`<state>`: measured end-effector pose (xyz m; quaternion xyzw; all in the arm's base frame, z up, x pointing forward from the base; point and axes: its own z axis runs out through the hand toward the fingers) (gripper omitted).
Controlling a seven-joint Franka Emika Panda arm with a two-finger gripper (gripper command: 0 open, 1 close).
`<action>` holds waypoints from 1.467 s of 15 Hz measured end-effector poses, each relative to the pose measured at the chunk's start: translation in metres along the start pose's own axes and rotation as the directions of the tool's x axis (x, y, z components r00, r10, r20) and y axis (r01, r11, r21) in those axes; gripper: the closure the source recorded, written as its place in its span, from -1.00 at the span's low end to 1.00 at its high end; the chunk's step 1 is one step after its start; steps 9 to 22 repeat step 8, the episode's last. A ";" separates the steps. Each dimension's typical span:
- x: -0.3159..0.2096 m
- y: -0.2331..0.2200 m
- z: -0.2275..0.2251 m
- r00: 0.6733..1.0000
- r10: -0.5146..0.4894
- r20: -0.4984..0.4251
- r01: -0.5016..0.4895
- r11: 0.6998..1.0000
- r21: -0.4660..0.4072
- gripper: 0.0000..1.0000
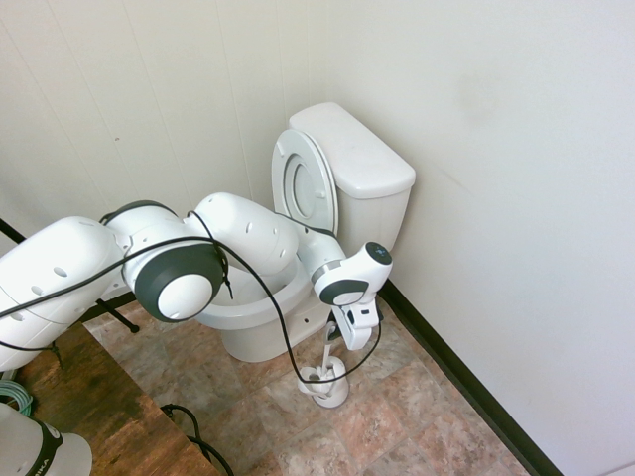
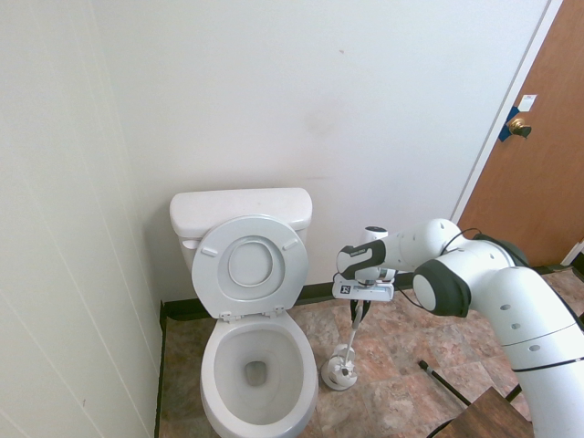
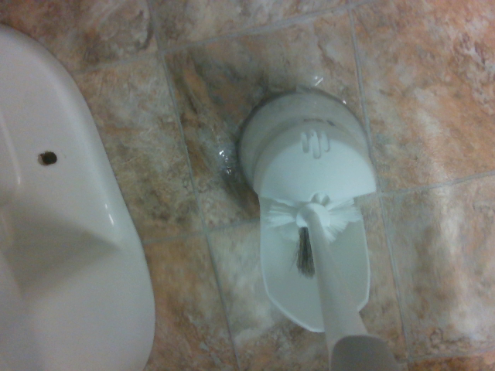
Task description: Clean the toilet
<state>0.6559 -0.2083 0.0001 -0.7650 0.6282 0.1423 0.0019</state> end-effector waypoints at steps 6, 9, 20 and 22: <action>0.023 -0.019 0.015 0.999 0.036 0.020 -0.036 0.999 -0.031 1.00; 0.033 -0.020 0.016 0.998 0.047 0.028 -0.046 0.998 -0.035 1.00; 0.033 -0.020 0.016 0.998 0.047 0.028 -0.046 0.998 -0.035 1.00; 0.033 -0.020 0.016 0.998 0.047 0.028 -0.046 0.998 -0.035 1.00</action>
